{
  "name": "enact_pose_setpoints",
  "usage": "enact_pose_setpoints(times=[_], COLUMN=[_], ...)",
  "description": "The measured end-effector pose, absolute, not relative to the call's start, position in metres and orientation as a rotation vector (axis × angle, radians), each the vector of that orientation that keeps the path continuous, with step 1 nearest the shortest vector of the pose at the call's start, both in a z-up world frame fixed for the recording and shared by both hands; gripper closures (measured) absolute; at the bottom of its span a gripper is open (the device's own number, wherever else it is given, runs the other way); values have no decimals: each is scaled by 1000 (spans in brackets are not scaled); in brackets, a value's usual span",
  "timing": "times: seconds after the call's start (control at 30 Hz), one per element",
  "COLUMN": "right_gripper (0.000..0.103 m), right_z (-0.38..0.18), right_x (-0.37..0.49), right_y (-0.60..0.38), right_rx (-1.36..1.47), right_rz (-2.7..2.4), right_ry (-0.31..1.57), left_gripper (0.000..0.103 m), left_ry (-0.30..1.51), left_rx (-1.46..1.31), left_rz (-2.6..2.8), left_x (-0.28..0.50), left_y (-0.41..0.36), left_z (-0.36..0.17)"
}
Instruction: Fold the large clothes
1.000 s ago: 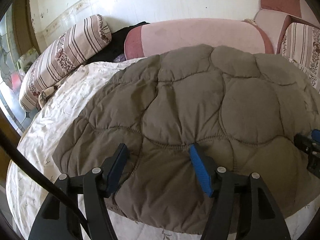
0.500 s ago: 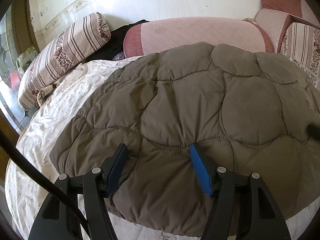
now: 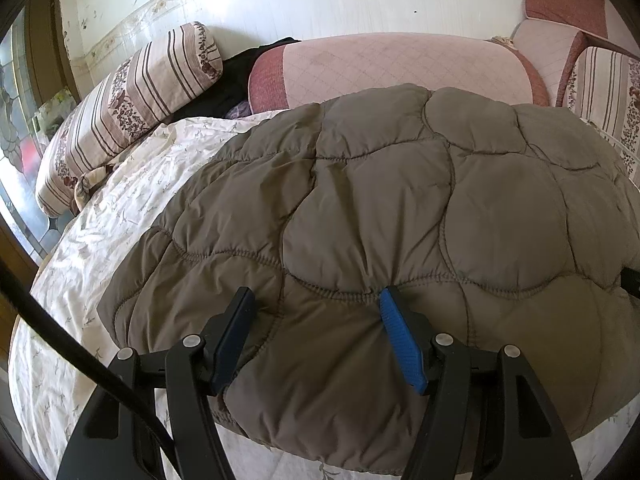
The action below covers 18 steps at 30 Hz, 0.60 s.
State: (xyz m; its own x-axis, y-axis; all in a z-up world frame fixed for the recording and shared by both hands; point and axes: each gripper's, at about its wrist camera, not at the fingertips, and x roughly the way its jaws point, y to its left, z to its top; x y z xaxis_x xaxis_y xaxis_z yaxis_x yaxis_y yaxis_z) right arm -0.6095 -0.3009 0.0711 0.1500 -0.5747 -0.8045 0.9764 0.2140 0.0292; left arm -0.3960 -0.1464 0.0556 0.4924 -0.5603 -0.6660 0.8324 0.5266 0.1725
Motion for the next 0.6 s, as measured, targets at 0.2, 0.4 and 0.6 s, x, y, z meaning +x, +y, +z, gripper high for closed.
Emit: enact_pose_setpoints(times=[0.2, 0.4, 0.6], right_gripper=[30, 17, 14], right_z=[107, 197, 237], right_x=[-620, -648, -668], right_y=[-279, -202, -121], right_rx=[528, 386, 291], right_rz=[-1272, -1287, -1245], right_ry=[676, 425, 333], left_gripper=[38, 33, 28], left_ry=[576, 393, 343], left_rx=[475, 299, 224], left_rz=[-915, -941, -971], left_x=[-396, -418, -448], left_y=[-133, -58, 30], left_z=[73, 149, 188])
